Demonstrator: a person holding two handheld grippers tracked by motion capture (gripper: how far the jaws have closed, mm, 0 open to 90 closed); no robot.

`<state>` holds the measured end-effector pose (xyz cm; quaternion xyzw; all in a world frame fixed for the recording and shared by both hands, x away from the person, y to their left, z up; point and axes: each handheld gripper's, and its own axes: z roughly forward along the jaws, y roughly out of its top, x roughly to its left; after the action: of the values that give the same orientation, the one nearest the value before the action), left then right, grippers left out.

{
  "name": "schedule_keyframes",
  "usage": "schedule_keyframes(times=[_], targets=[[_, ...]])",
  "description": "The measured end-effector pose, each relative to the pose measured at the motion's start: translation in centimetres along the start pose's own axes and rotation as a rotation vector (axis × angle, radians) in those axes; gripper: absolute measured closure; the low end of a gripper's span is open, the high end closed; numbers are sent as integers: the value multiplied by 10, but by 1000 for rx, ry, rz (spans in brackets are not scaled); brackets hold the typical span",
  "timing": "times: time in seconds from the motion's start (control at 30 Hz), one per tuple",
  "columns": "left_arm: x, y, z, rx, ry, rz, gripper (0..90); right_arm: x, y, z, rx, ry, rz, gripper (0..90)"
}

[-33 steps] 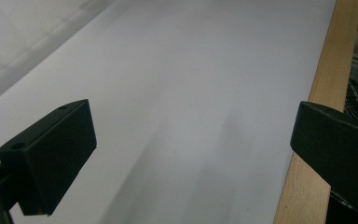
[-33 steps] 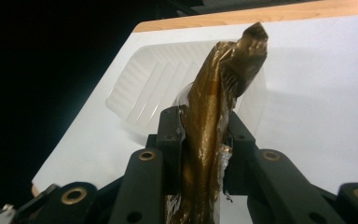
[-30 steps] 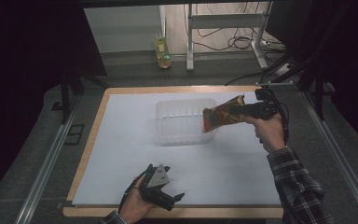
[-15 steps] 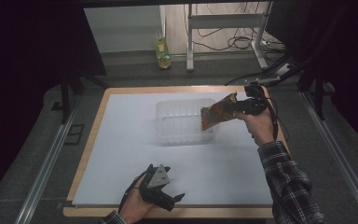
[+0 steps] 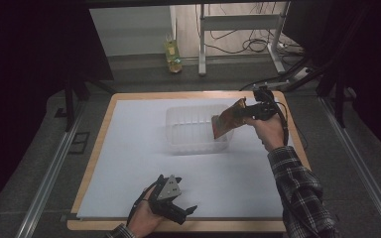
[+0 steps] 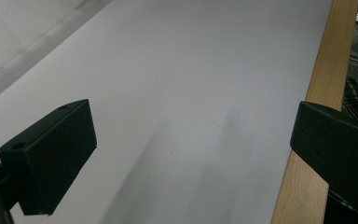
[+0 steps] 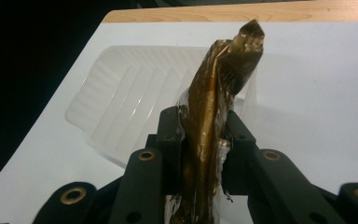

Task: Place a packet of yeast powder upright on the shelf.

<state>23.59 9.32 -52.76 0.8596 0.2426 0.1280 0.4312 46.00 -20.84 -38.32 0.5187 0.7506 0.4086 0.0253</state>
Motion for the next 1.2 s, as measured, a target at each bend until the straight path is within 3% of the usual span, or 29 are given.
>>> schedule_keyframes(times=[0.6, 1.2], targets=[[3, 0, -2, -28, -8, -24, 1, 3, 11, 21, -34, 3, 10, 722], [3, -1, -1, -25, -16, -27, 1, 9, 11, 52, -24, -22, 0, 717]])
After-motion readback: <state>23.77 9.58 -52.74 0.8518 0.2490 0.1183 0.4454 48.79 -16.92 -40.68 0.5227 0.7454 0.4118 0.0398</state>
